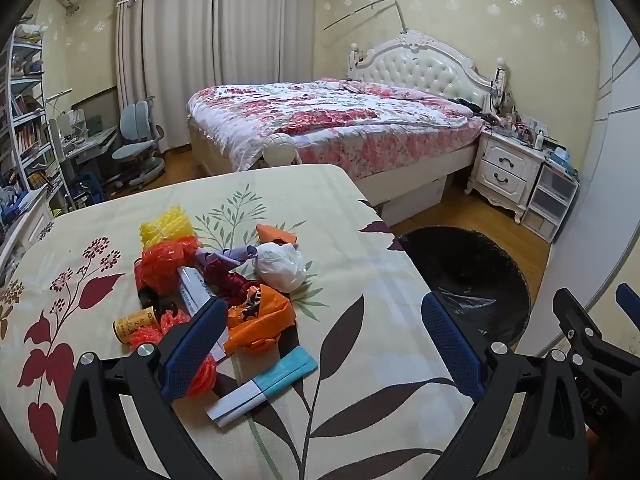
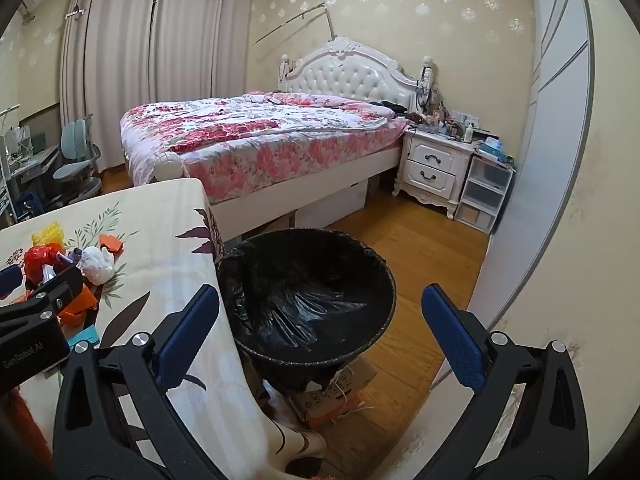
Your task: Collect trash
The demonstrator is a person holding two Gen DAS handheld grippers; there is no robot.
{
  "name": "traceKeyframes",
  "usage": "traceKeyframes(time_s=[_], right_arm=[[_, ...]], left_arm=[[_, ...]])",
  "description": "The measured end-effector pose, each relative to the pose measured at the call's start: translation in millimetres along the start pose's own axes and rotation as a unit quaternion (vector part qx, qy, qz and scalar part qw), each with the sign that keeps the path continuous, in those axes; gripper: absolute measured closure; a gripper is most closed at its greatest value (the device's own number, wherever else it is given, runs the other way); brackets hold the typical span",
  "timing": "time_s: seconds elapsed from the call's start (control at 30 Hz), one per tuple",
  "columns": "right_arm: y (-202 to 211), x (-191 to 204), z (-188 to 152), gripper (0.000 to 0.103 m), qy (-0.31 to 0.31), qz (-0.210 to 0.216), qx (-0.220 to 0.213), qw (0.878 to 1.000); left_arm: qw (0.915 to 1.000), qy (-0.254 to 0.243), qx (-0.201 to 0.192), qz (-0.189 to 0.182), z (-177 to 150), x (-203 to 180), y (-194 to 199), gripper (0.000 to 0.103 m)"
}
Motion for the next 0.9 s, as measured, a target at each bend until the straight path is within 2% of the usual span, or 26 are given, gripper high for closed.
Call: traceKeyframes(time_s=[0.63,0.9], right_arm=[[2,-3,1,0.004,-0.001,0.0,0.002,1.0],[3,-8,-1,0.004,-0.004,-0.003,0.004,1.0]], left_arm=[[1.0,-0.001,0.008,-0.001,-7,8,-2,0.006],[0.9999,-0.004,0.01,0.001,-7,-2,-5,0.006]])
Point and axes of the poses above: each gripper's, at about its wrist camera, not at the fingertips, and y roughly against the way its jaws point, x to its left, z to its top, the point moved 5 cm from there along -y, roughly the way its jaws point, and after that the axes turned 15 degrees about -y, right-handed, at the moved point
